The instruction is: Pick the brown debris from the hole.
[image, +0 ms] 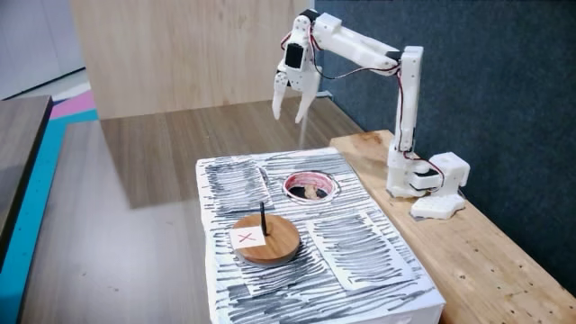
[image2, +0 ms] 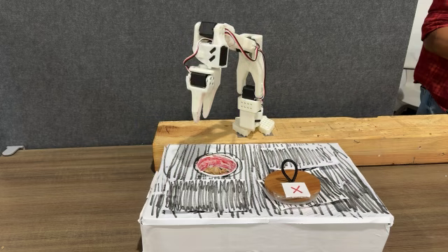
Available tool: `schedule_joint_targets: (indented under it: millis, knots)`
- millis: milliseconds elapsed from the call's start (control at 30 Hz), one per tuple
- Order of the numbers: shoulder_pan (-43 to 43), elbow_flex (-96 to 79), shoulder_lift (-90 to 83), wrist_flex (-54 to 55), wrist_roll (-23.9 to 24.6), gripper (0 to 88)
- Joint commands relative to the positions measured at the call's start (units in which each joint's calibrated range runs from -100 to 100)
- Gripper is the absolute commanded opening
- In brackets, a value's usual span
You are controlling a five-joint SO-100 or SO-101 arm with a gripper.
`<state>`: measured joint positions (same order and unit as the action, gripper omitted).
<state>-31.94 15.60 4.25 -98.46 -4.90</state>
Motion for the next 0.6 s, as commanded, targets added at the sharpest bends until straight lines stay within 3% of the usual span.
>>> schedule_joint_targets:
  millis: [0, 567]
  knots:
    - [0.07, 1.97, 0.53, -0.61, -0.35, 16.7]
    - [0.21, -10.19, 8.4, -0.61, -1.02, 16.7]
